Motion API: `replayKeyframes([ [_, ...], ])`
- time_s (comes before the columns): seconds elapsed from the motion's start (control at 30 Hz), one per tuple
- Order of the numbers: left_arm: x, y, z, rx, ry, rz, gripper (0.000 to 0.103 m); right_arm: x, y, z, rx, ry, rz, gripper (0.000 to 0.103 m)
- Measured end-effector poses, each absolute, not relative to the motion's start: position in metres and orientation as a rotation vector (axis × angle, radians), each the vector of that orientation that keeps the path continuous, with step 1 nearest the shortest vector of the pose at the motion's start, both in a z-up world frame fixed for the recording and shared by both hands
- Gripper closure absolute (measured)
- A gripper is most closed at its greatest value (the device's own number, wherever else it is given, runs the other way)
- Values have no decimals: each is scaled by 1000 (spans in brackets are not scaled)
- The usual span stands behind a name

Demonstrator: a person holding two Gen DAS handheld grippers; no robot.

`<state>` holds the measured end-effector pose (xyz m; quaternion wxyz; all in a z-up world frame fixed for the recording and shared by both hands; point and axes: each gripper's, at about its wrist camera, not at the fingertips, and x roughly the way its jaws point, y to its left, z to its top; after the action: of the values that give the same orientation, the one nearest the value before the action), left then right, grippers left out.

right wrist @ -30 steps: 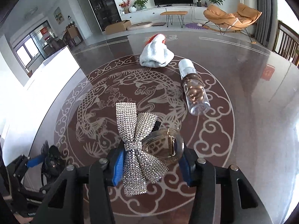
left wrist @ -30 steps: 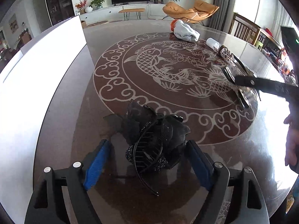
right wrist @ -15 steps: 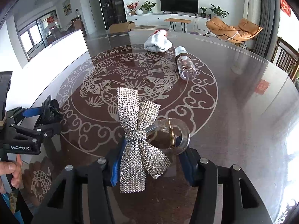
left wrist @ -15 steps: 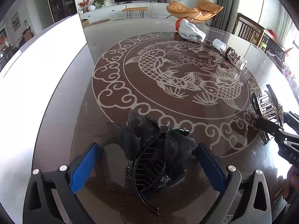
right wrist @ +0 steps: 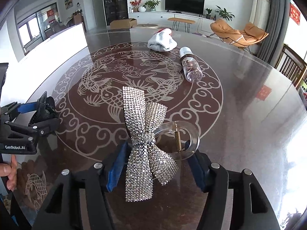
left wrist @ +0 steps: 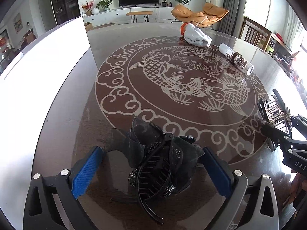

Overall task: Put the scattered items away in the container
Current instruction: 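Lift the black hair accessory and bow clip off the table with both tools, then carry hair accessory and bow clip into the white box and open both tools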

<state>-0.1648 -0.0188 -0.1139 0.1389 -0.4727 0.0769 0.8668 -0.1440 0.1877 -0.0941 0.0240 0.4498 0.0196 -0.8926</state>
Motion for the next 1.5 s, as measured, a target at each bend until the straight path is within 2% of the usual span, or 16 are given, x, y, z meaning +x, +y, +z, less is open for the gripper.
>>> replayKeyframes([
  [0.83, -162, -19, -113, -1374, 228, 2494, 1, -143, 190, -93, 1381, 32, -2759, 40],
  [0.87, -161, -20, -111, -1365, 223, 2502, 7, -141, 193, -92, 1373, 5, -2767, 41],
  [0.9, -158, -21, -109, -1343, 215, 2515, 28, -139, 196, -91, 1362, -29, -2776, 49],
  [0.93, -155, -23, -107, -1325, 209, 2522, 46, -138, 199, -91, 1357, -55, -2783, 52],
  [1.0, -150, -28, -104, -1316, 187, 2514, 62, -133, 206, -89, 1339, -118, -2798, 52],
  [1.4, -91, -62, -83, -1287, 35, 2484, 64, -54, 210, -79, 1266, -351, -2787, 53],
  [1.5, -82, -65, -74, -1279, 3, 2461, 64, -40, 202, -79, 1271, -341, -2757, 53],
])
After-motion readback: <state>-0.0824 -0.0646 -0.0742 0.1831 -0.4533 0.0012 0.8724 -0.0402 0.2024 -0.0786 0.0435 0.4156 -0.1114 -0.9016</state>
